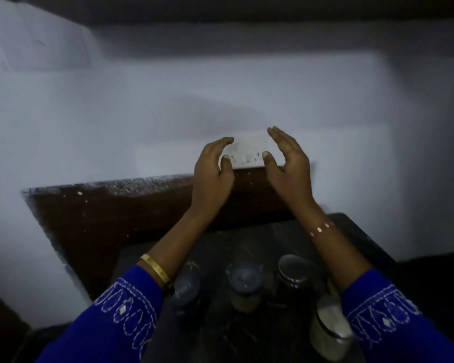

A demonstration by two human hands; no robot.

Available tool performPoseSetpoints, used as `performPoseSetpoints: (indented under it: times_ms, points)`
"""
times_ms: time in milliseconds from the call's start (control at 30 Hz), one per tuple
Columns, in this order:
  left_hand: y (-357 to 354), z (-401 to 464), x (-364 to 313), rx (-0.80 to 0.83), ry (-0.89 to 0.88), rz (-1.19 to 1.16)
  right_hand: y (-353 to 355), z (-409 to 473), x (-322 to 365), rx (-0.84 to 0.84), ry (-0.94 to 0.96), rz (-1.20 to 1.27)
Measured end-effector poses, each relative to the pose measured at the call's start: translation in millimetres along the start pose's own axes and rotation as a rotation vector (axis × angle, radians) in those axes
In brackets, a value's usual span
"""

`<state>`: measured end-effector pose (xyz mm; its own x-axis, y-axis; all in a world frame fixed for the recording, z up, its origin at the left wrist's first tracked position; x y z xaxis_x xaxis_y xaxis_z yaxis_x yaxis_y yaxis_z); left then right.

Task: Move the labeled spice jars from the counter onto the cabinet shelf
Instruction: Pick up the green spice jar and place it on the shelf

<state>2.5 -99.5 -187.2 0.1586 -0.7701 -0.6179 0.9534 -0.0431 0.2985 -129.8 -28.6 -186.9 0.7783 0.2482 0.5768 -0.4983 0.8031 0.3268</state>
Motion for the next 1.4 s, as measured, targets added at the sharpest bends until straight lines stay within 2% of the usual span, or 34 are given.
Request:
performPoseSetpoints:
  times_ms: [167,300,467,567,633,767,900,1033,1167,1267,1333,1400]
  points:
    - [-35.1,-75.3,18.6,0.130,0.140,-0.103,25.3,-94.0,-52.7,-0.026,-0.273,0.019]
    - [-63.5,-131.9,35.5,0.235,0.334,-0.143,41.3,-173.4,-90.1,-0.005,-0.572,-0.028]
    - [-97.3,-197.2,43.9,0.385,0.519,-0.138,56.1,-234.2,-120.9,0.112,-0.647,-0.176]
    - [-117.4,-231.5,46.3,0.488,0.624,-0.170,60.2,-251.3,-136.1,0.294,-0.677,-0.370]
    - [-127.0,-248.7,46.2,0.544,0.698,-0.179,61.4,-261.2,-143.5,0.359,-0.689,-0.454]
    - [-137.4,-270.5,47.8,0.640,0.784,-0.183,57.6,-275.3,-161.3,0.416,-0.758,-0.466]
    - [-135.4,-282.2,52.1,0.672,0.849,-0.183,52.8,-273.6,-170.6,0.482,-0.743,-0.477]
    - [-127.6,-286.5,56.7,0.684,0.880,-0.187,47.2,-276.9,-165.6,0.413,-0.759,-0.389]
    - [-112.9,-276.9,63.9,0.633,0.923,-0.195,34.2,-270.9,-152.8,0.291,-0.824,-0.190]
    - [-98.2,-265.3,63.2,0.603,0.890,-0.269,25.7,-249.6,-133.6,0.213,-0.811,-0.043]
    - [-84.6,-255.7,61.0,0.566,0.886,-0.336,23.6,-232.9,-120.3,0.179,-0.798,0.097]
    - [-68.7,-244.8,62.2,0.504,0.931,-0.425,23.0,-219.2,-107.9,0.144,-0.813,0.358]
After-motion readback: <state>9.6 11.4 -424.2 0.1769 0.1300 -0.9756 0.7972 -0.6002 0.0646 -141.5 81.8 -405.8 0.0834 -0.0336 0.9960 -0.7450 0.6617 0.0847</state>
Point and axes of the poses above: each hand's wrist, its own z-axis towards the middle knuckle, its own y-axis out of the back of the hand, x = y × z, the point moved 5 cm from there along z, towards the middle knuckle, and after that the axes turned 3 degrees about y, right-handed, at the moved point
